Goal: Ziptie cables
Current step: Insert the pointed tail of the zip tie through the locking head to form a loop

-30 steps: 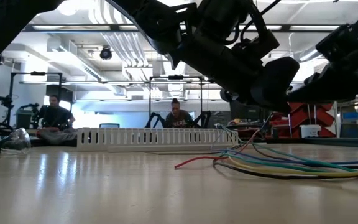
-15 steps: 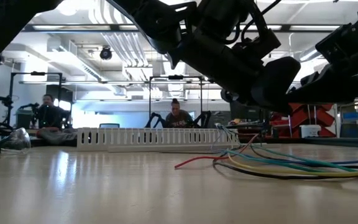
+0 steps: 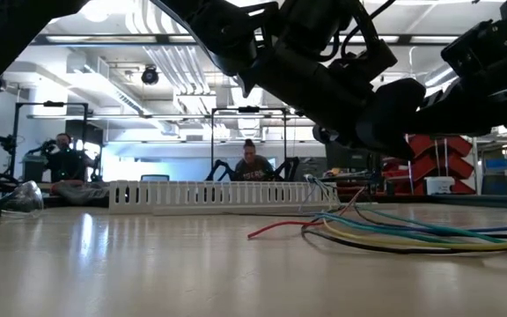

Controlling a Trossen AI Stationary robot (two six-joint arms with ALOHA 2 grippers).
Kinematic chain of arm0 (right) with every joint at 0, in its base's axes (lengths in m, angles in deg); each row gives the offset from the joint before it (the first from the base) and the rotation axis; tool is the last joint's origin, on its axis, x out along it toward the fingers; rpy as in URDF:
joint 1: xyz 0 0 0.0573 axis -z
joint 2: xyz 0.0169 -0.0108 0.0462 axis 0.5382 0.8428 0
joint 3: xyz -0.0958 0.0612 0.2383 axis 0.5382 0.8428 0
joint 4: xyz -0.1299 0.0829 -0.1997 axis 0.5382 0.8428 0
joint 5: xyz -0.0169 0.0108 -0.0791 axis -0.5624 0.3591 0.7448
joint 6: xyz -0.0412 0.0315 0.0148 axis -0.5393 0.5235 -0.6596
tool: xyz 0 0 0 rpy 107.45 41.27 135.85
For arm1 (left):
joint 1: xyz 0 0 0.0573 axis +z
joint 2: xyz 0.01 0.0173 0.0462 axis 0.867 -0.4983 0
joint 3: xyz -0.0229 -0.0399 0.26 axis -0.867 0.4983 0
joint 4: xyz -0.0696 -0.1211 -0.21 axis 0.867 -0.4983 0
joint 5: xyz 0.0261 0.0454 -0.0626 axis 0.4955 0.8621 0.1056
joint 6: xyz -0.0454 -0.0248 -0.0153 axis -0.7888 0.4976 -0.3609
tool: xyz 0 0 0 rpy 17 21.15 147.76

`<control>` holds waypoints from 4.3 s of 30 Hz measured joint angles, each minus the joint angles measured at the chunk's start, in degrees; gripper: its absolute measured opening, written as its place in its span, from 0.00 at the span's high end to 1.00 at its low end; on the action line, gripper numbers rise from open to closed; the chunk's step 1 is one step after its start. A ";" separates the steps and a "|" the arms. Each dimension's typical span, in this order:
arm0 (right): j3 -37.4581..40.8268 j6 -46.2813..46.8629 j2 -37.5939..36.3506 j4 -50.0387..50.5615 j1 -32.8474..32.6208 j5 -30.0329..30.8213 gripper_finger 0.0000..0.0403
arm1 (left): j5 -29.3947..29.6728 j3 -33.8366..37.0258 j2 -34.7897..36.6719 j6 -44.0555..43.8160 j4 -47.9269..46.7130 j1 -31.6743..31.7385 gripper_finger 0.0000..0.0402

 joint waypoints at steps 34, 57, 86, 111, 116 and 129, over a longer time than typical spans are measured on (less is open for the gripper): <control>-1.81 -0.45 -0.05 2.65 1.88 -1.07 0.85 | 0.22 0.00 -0.04 -0.01 -0.32 0.00 1.00; -1.77 -3.41 -10.30 18.31 1.73 -7.29 0.81 | 0.22 0.00 -0.04 -0.63 -0.05 -0.70 1.00; -2.28 -9.69 -4.68 10.88 1.90 -12.65 1.00 | 0.18 0.00 1.40 1.96 -3.25 -2.15 0.99; -13.71 -18.56 -4.57 27.07 1.88 -14.59 1.00 | -0.02 0.00 3.78 -3.26 -11.88 -4.16 0.73; -14.25 -18.81 -4.57 27.61 1.88 -15.02 1.00 | 0.00 0.00 3.78 -4.01 -11.90 -4.26 0.79; -14.21 -17.23 -4.57 27.34 2.39 -17.97 1.00 | 0.03 0.00 3.77 -4.74 -11.90 -4.25 0.99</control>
